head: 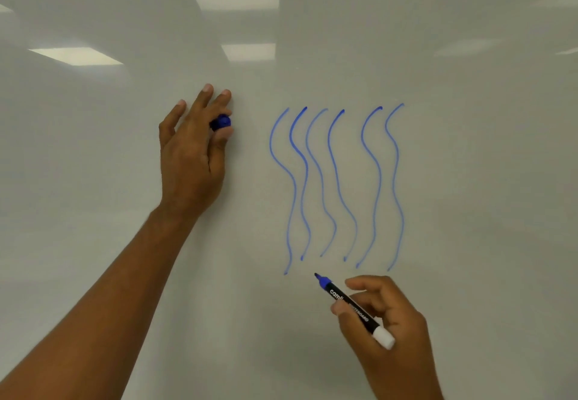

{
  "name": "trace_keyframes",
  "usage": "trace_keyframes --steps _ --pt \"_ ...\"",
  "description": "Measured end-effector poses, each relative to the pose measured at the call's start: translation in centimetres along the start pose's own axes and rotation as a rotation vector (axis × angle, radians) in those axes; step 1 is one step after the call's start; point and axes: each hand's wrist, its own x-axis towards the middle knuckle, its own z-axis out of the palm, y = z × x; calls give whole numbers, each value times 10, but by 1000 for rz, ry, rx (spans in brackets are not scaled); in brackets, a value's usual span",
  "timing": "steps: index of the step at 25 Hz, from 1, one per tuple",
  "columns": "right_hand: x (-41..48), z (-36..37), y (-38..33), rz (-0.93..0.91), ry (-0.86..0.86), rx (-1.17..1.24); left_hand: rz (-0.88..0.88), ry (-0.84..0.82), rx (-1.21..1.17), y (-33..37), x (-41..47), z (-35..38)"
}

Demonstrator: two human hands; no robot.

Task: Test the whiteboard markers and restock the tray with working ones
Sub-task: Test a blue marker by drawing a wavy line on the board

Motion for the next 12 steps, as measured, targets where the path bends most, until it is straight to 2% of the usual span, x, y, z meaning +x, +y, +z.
trace_keyframes --steps 3,5,7,9,12 --pt "-14 -20 -7 57 52 88 -215 88 -426 48 -27 -7" --pt "-21 -30 -16 35 93 83 -483 218 -854 92 -52 -12" --pt "-27 -39 -26 16 109 142 -804 257 -1178 130 -77 -20" --pt "-33 -50 -35 -13 116 161 -1069 208 -1357 164 -99 -30" --pt "-43 -61 -51 -75 89 121 -1316 145 -1516 212 -115 -42"
